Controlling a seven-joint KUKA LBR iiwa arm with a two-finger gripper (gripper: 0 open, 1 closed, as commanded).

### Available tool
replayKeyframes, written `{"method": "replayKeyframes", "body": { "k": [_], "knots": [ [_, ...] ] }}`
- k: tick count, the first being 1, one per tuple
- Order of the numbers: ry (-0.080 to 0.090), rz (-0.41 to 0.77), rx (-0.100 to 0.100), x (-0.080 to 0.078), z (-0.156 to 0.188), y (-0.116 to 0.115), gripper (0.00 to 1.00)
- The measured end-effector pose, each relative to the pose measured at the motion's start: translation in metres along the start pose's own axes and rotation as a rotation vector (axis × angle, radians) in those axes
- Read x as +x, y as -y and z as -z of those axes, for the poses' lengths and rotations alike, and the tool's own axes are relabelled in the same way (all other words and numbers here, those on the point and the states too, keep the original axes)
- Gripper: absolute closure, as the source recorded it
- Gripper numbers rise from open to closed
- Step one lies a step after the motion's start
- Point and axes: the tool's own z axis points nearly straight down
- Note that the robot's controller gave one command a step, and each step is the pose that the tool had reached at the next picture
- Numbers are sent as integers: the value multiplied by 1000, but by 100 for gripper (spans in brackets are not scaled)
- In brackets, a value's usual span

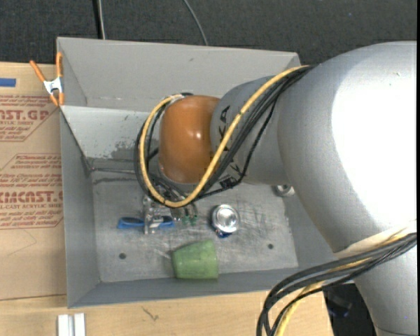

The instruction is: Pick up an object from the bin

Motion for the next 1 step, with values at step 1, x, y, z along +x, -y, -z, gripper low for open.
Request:
{"method": "replayKeyframes", "body": {
  "k": [1],
  "knots": [
    [5,14,-1,1,147,-21,100]
  ]
}}
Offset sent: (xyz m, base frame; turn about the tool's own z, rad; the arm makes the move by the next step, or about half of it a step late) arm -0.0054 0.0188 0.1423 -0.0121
